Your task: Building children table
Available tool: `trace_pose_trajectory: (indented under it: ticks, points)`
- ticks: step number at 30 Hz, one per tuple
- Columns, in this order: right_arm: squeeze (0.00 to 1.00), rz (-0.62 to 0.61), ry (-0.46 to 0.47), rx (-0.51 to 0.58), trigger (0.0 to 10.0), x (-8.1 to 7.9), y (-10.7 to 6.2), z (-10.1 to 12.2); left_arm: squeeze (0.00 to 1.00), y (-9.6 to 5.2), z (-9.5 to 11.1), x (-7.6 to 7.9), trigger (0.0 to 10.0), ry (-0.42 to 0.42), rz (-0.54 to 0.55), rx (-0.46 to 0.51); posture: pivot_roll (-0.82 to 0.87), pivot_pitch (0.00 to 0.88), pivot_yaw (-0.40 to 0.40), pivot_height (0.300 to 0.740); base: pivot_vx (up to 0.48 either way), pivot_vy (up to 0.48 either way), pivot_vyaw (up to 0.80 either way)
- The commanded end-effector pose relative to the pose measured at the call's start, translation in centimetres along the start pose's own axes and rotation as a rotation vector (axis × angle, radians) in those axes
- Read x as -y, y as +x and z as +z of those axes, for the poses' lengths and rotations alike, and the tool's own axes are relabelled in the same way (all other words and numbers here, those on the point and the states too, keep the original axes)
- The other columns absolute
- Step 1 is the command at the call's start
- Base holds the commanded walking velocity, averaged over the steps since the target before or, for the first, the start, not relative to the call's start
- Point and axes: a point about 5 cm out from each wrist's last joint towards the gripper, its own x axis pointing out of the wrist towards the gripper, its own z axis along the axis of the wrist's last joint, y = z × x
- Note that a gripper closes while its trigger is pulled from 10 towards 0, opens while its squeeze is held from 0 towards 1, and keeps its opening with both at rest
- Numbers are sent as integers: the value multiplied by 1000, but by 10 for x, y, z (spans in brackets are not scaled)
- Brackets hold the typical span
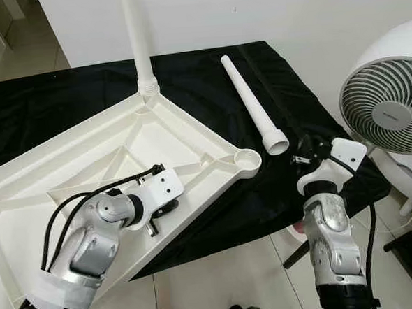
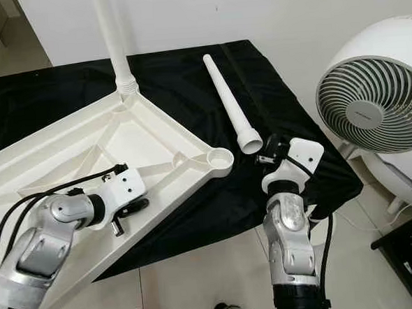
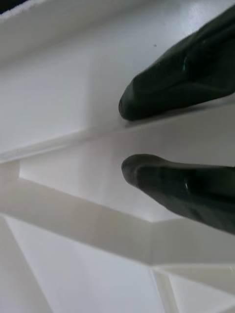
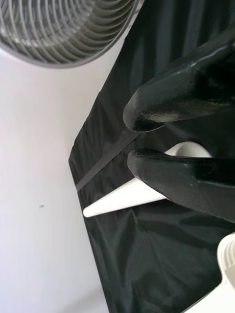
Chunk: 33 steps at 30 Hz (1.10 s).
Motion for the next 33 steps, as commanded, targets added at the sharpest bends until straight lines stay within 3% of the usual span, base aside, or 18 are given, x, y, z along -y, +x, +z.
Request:
trace_pose_trajectory:
  ticks: [1, 3, 4, 8, 11, 15, 18, 20, 24, 27, 28, 33]
  points:
    - [0, 28, -9, -23, 10000, -1, 2, -4, 1000, -7, 11, -3, 10000, 11, -40, 68, 141, 92, -26, 740, 0, 0, 0]
    - [0, 37, -11, -26, 10000, -2, 4, -4, 1000, -9, 17, -6, 10000, 18, -53, 103, 142, 89, -30, 740, 0, 0, 0]
    - [0, 50, -15, -33, 10000, -3, 6, -4, 0, -10, 23, -11, 10000, 16, -61, 139, 139, 86, -31, 740, 0, 0, 0]
    - [0, 67, -14, -54, 10000, -3, 8, -6, 0, -11, 40, -19, 10000, 11, -79, 233, 139, 83, -33, 740, 0, 0, 0]
    - [0, 89, -28, -59, 10000, -3, 13, -7, 0, -10, 59, -33, 10000, -55, -64, 348, 127, 77, -36, 740, 0, 0, 0]
    - [0, 102, -46, -61, 10000, -1, 19, -7, 0, -4, 69, -46, 10000, -112, 4, 408, 121, 74, -34, 740, 0, 0, 0]
    - [0, 103, -46, -63, 10000, 0, 23, -7, 0, 0, 69, -50, 10000, -125, 31, 410, 113, 71, -34, 740, 0, 0, 0]
    - [0, 96, -100, -91, 10000, 4, 32, -8, 0, 8, 69, -60, 10000, -192, 101, 414, 105, 72, -32, 740, 0, 0, 0]
    - [0, 92, -135, -116, 10000, 6, 41, -8, 0, 15, 70, -68, 10000, -251, 174, 427, 101, 73, -31, 740, 0, 0, 0]
    - [0, 101, -138, -120, 10000, 4, 47, -5, 0, 19, 67, -76, 10000, -351, 234, 424, 82, 74, -21, 740, 0, 0, 0]
    - [0, 110, -140, -114, 10000, 1, 51, -2, 0, 20, 67, -84, 10000, -443, 303, 459, 77, 72, -18, 740, 0, 0, 0]
    - [0, 119, -155, -96, 10000, -1, 52, 1, 0, 19, 67, -86, 10000, -465, 345, 487, 73, 70, -13, 740, 0, 0, 0]
